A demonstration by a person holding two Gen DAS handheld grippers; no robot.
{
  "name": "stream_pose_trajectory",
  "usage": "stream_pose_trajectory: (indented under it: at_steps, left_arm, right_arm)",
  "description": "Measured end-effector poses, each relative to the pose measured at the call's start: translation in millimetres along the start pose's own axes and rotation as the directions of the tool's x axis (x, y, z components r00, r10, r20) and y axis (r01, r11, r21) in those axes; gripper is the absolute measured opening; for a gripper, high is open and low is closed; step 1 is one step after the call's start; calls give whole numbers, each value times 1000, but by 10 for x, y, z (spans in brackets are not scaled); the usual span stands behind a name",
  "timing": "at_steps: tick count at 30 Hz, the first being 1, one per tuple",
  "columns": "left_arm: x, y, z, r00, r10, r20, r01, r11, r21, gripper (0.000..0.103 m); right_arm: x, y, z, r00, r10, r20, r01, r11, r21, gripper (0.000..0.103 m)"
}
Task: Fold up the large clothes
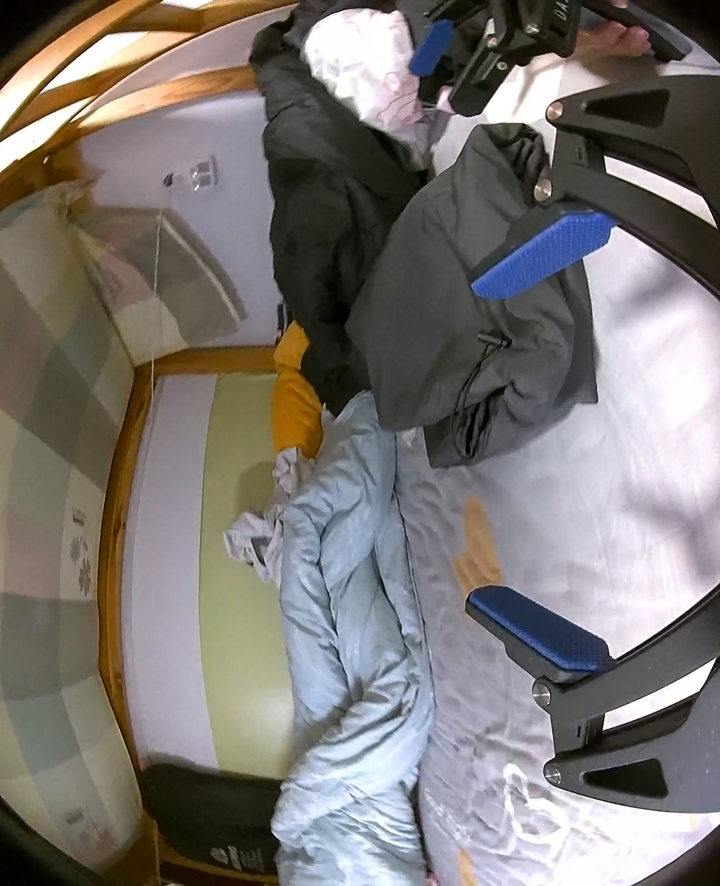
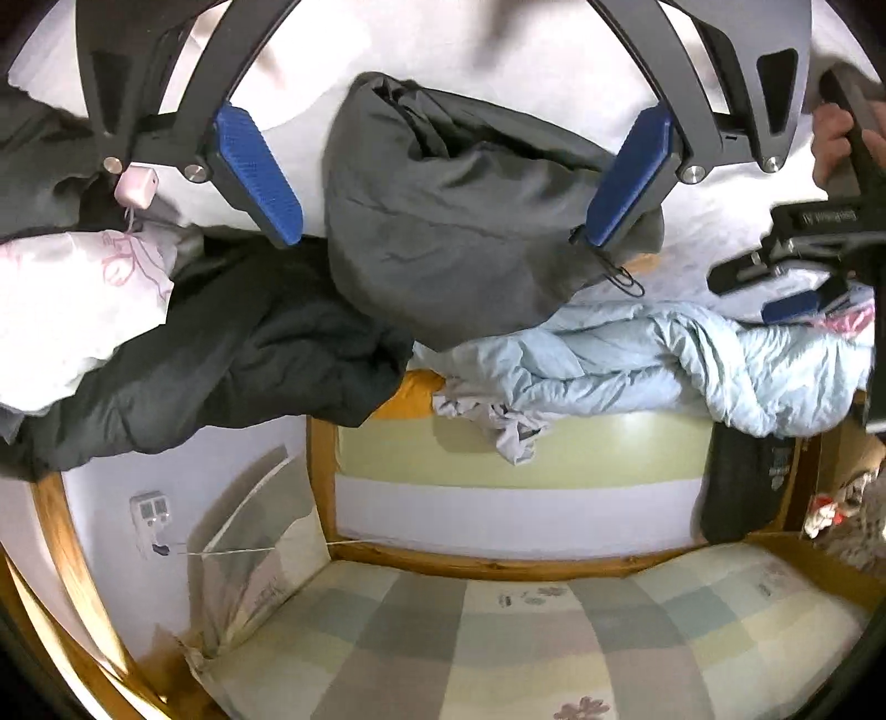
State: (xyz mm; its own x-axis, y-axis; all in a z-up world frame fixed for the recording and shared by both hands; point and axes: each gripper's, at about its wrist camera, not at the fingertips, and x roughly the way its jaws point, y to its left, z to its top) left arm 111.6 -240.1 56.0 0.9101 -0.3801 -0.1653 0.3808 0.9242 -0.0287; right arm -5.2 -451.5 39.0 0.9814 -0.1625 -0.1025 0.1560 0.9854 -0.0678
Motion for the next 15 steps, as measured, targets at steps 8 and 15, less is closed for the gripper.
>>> stream_pose_trajectory:
  at_steps: [8,15]
  left_arm:
    - [-47,-44,-25,1000,15,11,-15,1000,22,103]
    - [-34,-59,-27,1000,13,-1,-13,999,29,103]
  right_arm:
    - [67,-133,-1,999,-21,-35,23,998,65,103]
    - [95,-165,-18,998,-31,-57,36,996,87,103]
